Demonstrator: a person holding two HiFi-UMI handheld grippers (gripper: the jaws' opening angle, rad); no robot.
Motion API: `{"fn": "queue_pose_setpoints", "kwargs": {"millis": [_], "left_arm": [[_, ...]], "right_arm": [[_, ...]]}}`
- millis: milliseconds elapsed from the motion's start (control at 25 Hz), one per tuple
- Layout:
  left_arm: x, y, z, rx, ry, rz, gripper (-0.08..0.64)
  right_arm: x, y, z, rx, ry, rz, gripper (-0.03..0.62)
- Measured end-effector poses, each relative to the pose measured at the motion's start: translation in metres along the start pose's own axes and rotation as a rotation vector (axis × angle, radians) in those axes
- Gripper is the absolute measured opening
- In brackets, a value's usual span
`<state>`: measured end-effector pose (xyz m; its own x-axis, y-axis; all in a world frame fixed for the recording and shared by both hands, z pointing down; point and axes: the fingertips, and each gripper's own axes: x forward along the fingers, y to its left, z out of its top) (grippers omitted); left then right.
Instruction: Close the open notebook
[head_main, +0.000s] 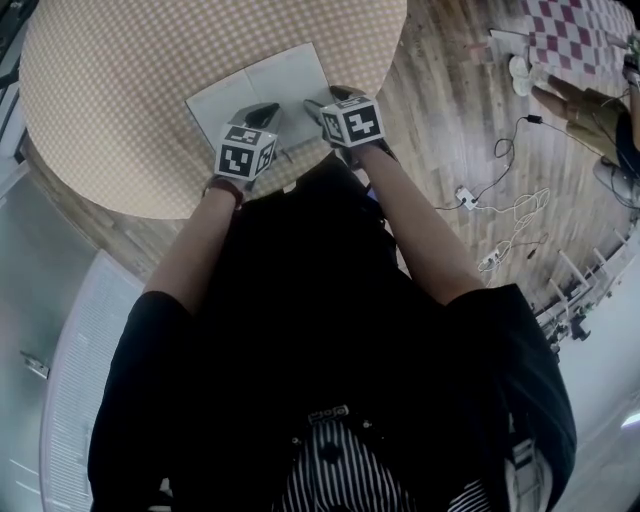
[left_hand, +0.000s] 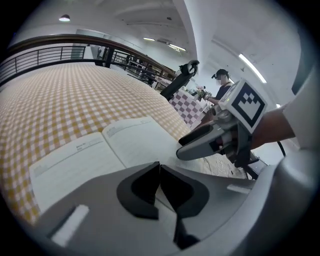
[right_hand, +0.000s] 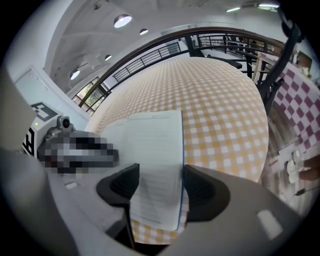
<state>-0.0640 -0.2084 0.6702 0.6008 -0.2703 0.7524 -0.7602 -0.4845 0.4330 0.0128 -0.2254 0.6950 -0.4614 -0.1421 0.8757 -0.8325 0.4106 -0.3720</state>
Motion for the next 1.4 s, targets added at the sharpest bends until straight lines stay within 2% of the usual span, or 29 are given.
{"fn": "queue_pose_setpoints", "kwargs": {"millis": [120, 200, 360, 440, 520, 720, 800, 880, 1000, 1080, 1200, 1400], "left_arm": [[0.006, 0.003, -0.007, -0.008, 0.007, -0.023, 0.000], [0.007, 0.002, -0.005, -0.024, 0.008, -0.052, 0.000], [0.002, 0.005, -0.003, -0.078, -0.018, -0.144, 0.000], [-0.002, 0.006, -0.002, -0.096, -0.042, -0.176, 0.000], [-0.009, 0.006, -0.003, -0.100, -0.061, -0.178, 0.000], [-0.028, 0.014, -0.012, -0.132, -0.078, -0.110, 0.000], [-0.031, 0.020, -0.023, -0.186, -0.084, -0.093, 0.000], [-0.038, 0.027, -0.030, -0.243, -0.113, -0.081, 0.000], [-0.053, 0.033, -0.020, -0.363, -0.226, -0.126, 0.000], [-0.064, 0.035, -0.011, -0.422, -0.292, -0.152, 0.000], [-0.073, 0.035, -0.007, -0.465, -0.335, -0.154, 0.000], [-0.082, 0.042, -0.013, -0.481, -0.359, -0.149, 0.000]], "right_arm": [[0.000, 0.000, -0.002, -0.009, 0.015, -0.060, 0.270], [-0.002, 0.001, -0.001, -0.001, 0.011, -0.045, 0.272], [-0.007, 0.016, 0.001, 0.124, 0.000, 0.141, 0.270], [-0.014, 0.026, 0.006, 0.151, -0.020, 0.218, 0.270], [-0.028, 0.036, 0.012, 0.127, -0.046, 0.253, 0.270], [-0.063, 0.065, 0.025, 0.074, -0.099, 0.295, 0.270], [-0.075, 0.080, 0.028, 0.075, -0.131, 0.326, 0.270], [-0.086, 0.103, 0.028, 0.094, -0.163, 0.395, 0.253], [-0.092, 0.140, 0.028, 0.111, -0.190, 0.506, 0.236], [-0.086, 0.160, 0.021, 0.069, -0.171, 0.525, 0.236], [-0.081, 0.188, 0.003, -0.011, -0.127, 0.550, 0.236], [-0.068, 0.224, -0.012, -0.055, -0.086, 0.611, 0.236]]}}
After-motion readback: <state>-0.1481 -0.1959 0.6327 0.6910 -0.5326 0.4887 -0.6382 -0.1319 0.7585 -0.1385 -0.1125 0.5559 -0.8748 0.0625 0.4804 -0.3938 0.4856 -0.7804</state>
